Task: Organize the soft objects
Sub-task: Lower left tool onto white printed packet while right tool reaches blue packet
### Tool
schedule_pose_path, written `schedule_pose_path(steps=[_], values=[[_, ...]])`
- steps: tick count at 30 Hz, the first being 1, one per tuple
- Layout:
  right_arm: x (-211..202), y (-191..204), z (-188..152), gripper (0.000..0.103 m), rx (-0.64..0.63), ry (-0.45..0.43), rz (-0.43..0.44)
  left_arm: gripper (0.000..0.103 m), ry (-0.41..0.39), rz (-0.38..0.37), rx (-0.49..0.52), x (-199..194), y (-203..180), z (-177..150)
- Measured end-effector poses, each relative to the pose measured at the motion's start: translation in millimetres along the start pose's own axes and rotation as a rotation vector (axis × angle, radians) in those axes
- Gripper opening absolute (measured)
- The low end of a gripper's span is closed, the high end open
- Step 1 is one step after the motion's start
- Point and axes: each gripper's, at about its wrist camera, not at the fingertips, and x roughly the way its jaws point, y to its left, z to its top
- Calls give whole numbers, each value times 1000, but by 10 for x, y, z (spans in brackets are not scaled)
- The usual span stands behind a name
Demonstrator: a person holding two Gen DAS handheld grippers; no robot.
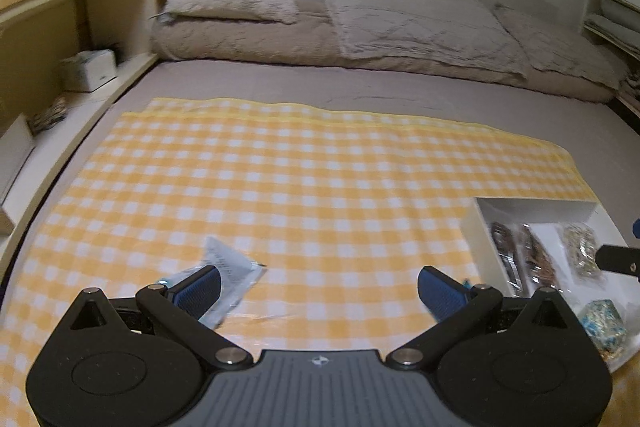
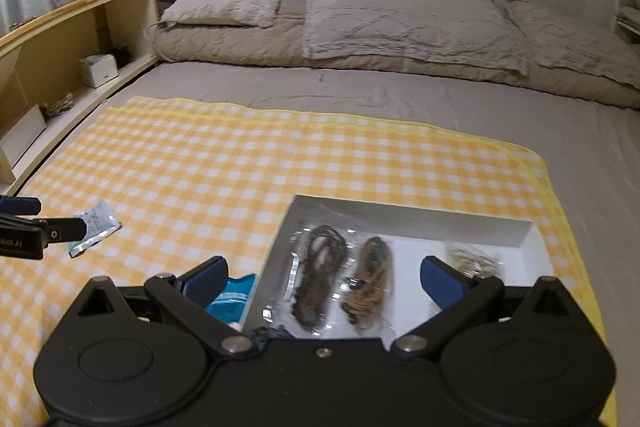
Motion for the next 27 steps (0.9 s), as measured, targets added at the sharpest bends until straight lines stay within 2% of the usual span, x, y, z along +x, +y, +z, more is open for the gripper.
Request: schedule_pose_path(steps=[9, 16, 21, 23, 25, 27], values=[[193, 404, 90, 103, -68, 11, 58, 103, 30, 50, -57, 98, 431, 25], [353, 609, 153, 103, -108, 22, 82, 103, 37, 124, -79, 311, 734, 38], [477, 624, 183, 103, -113, 37, 84, 102, 49, 57, -127, 463, 970, 63], [537, 618, 192, 103, -113, 44, 80, 95, 47, 56, -144, 528, 1019, 95], [599, 602, 204, 103, -113, 52, 76, 78, 58, 44, -158, 614, 1051, 121], [653, 579, 210, 103, -111, 60, 71, 67, 72, 34, -175, 728, 1089, 138]])
